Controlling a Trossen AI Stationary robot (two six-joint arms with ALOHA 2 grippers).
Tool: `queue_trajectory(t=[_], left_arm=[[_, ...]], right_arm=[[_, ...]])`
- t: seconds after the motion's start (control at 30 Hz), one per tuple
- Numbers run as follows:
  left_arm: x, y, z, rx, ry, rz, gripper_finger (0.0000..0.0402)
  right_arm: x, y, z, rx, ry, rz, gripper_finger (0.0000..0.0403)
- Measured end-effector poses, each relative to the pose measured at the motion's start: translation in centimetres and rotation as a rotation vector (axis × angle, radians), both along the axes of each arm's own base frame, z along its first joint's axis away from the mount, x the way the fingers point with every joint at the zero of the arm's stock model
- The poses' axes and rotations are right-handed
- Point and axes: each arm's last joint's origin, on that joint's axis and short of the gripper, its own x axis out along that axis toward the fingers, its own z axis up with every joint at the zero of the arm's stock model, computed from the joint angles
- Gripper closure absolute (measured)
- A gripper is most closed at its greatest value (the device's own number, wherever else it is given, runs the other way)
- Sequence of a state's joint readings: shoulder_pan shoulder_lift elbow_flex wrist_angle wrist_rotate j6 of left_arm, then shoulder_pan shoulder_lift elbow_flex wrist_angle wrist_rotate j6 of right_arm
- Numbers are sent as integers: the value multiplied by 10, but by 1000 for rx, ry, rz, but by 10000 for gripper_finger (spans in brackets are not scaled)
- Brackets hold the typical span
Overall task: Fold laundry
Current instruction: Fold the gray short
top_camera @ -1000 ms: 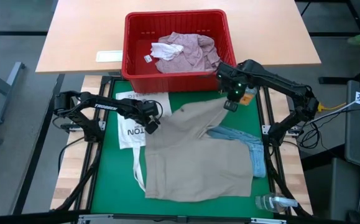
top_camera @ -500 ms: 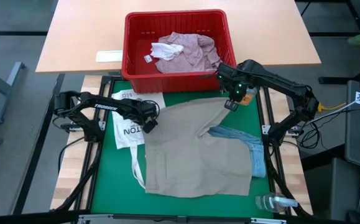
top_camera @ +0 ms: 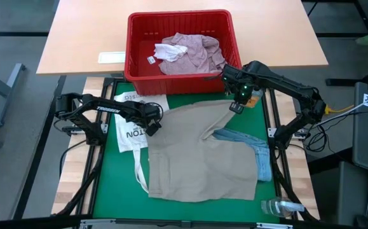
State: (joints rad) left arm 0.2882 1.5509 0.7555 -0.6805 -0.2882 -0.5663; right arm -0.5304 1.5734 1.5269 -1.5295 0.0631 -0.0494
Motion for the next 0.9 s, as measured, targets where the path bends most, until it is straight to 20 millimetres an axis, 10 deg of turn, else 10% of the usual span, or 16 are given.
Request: queue_trajectory(t=[0.53, 0.9], left_arm=[[0, 0, 0, -1, 1, 0, 401], [1, 0, 0, 3, -10, -1, 401]], right_arm=[[-3, 2, -1, 22, 32, -40, 258], [26, -12, -15, -73, -250, 252, 231]])
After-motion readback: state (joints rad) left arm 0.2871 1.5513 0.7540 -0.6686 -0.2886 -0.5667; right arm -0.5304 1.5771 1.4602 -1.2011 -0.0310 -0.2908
